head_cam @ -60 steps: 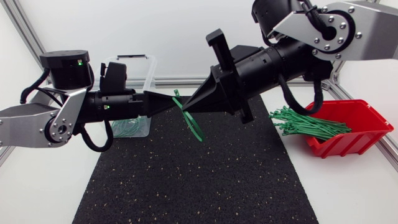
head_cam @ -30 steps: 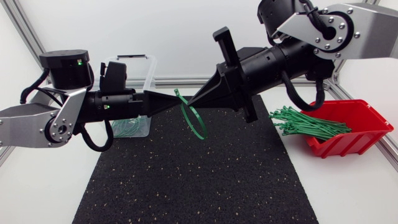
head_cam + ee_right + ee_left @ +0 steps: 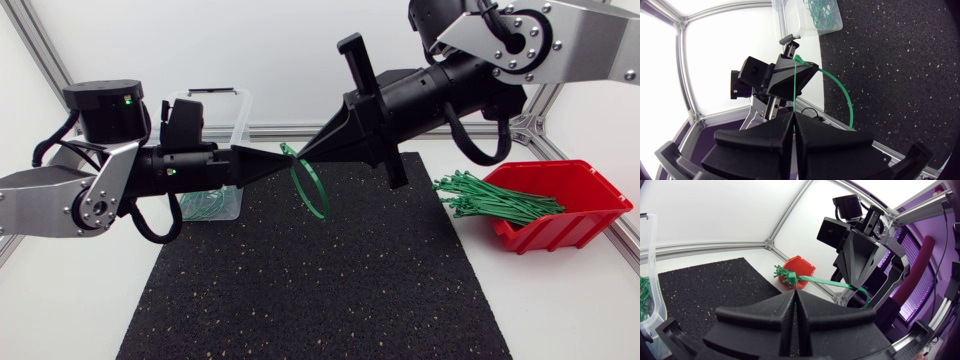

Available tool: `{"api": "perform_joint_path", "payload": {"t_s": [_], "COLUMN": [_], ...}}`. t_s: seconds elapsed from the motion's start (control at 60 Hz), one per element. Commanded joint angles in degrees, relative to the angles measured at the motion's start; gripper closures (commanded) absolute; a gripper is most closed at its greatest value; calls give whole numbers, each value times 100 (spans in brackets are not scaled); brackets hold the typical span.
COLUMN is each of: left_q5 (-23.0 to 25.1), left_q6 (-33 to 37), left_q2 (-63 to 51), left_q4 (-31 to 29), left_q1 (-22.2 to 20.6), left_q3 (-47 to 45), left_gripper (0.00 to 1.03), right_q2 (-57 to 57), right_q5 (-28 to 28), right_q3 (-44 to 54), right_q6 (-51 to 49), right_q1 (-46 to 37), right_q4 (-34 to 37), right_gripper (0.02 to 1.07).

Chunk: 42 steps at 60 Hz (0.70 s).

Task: Take a green cable tie from the red box, thread the tail through the head to close it, then place it in the transparent bin on the left.

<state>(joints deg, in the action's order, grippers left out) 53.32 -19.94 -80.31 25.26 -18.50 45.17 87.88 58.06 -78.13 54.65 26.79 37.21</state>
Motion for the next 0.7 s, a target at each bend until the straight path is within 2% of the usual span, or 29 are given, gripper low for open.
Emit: {"api": "perform_joint_path", "payload": {"t_s": [0.0, 0.483, 0.683], "left_q5": [38, 38, 38], "left_q6": [-71, -97, -133], "left_q2": [-37, 42, 95], "left_q4": [102, 102, 94], "left_q1": [-39, -145, -136], "left_q3": [80, 36, 45], "left_gripper": [100, 100, 100], "right_q2": [45, 133, -201], "right_q5": [21, 30, 38], "right_q3": [-133, -89, -45], "right_q6": [230, 248, 248], "right_q1": [2, -15, 11], "right_q4": [5, -39, 41], "right_gripper": [102, 102, 102]}}
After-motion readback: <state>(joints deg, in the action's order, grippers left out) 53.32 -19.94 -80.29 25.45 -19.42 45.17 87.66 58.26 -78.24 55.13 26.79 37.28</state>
